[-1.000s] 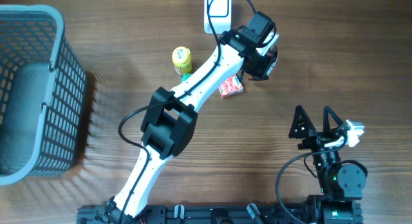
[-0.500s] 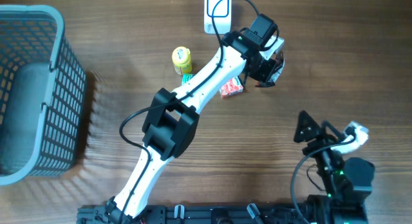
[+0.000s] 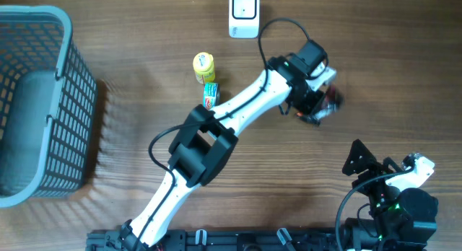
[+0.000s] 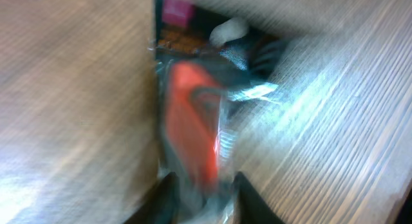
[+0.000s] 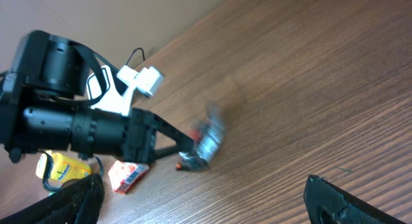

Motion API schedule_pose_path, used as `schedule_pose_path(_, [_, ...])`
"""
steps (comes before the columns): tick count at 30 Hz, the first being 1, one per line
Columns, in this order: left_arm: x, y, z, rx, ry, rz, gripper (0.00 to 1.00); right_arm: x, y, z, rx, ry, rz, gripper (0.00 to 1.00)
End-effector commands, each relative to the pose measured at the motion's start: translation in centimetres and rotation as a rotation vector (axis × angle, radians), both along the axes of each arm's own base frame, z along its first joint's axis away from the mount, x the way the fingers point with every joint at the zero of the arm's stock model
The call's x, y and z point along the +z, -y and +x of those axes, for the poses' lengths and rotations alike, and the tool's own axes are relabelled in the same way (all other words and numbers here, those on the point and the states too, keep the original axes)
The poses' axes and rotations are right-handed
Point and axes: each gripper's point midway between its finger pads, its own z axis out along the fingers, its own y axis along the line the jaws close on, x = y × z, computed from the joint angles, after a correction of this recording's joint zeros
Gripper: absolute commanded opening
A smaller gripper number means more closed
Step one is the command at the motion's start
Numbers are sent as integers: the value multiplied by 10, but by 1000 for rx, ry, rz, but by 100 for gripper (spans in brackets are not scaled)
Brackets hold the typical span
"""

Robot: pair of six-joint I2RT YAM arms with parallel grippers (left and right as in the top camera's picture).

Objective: Scan the item barcode
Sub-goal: 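Carry the hex wrench package rightward toward the right gripper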

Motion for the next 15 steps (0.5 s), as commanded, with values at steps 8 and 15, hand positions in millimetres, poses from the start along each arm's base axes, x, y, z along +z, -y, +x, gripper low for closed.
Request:
schedule_pose_path(8, [32,-9,15,32,89,-3,100,9,3,-1,-22,21,4,100])
schedule_pose_path(15, [135,-72,79,206,252,-95,100,9,-19,-1,90,23,75,100])
